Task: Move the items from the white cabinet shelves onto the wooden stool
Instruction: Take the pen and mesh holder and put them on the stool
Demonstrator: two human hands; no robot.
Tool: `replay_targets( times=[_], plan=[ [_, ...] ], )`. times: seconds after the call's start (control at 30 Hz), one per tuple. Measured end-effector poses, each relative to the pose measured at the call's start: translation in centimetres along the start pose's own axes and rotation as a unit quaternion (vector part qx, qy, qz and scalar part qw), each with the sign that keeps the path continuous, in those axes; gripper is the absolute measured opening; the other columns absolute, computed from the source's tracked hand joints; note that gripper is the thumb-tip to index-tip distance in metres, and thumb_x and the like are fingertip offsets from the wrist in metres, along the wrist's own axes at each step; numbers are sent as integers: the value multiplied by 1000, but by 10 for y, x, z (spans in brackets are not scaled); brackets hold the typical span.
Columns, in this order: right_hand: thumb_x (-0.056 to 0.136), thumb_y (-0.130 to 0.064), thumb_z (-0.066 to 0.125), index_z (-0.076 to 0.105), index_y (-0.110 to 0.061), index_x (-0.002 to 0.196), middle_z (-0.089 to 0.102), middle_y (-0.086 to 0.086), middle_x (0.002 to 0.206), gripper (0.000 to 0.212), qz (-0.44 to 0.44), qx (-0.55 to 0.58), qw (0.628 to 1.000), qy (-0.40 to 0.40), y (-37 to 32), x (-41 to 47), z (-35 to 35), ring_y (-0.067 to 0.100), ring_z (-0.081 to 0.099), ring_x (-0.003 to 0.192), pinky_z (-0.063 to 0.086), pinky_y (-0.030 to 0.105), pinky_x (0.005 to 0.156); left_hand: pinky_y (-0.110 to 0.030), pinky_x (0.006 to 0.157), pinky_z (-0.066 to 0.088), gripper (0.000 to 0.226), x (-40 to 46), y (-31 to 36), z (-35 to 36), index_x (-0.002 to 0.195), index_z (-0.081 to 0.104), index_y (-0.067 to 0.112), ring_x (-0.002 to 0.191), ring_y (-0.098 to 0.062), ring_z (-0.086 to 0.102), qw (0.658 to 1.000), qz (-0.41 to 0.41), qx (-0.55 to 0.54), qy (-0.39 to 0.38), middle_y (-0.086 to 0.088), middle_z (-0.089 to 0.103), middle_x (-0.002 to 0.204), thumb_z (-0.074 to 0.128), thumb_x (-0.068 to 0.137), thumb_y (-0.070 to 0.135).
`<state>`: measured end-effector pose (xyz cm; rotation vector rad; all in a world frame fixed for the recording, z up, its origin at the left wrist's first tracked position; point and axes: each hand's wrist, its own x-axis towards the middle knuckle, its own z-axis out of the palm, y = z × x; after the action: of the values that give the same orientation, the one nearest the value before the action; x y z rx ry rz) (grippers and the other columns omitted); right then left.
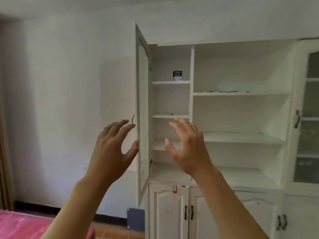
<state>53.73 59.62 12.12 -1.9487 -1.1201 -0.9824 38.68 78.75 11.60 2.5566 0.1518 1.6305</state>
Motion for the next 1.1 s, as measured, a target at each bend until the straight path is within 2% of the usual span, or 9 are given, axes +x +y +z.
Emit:
replay_targets(
  times=[0.2,0.37,0.53,0.8,0.97,1.1],
  plan=[
    [94,-50,51,57,-22,145,49,-4,154,58,23,-57,998,16,13,31,22,17,43,142,37,42,117,-34,112,43,55,40,-35,42,141,62,24,139,-13,48,995,12,-99,4,8,57,146,53,95,51],
    [95,-51,49,55,-24,146,49,-5,154,59,46,-92,995,16,22,54,43,16,42,143,37,44,118,-34,113,40,58,71,-62,72,145,58,25,139,-13,46,991,28,-132,-20,7,55,148,50,96,53],
    [95,-50,49,55,-23,146,48,-5,154,58,72,-124,989,26,35,65,51,14,41,141,33,39,120,-25,112,30,59,91,-80,108,150,52,25,141,-10,43,986,35,-155,-50,7,51,152,51,97,51],
    [96,-51,47,54,-24,147,47,-6,155,58,93,-171,981,20,74,77,58,13,38,145,29,37,122,-29,115,32,56,108,-78,169,152,50,27,144,-11,41,974,38,-209,-81,7,49,154,58,99,44],
    [97,-49,49,54,-24,146,47,-6,155,55,94,-178,979,22,112,88,65,12,37,145,28,36,121,-31,116,32,54,124,-72,209,152,50,28,145,-13,41,972,35,-219,-81,8,49,155,54,102,47],
    [97,-49,49,55,-24,145,47,-7,155,55,84,-174,981,24,153,101,72,12,38,144,29,37,121,-35,117,36,64,140,-66,245,153,48,29,145,-12,41,976,33,-200,-79,9,48,155,45,96,57]
  ],
)
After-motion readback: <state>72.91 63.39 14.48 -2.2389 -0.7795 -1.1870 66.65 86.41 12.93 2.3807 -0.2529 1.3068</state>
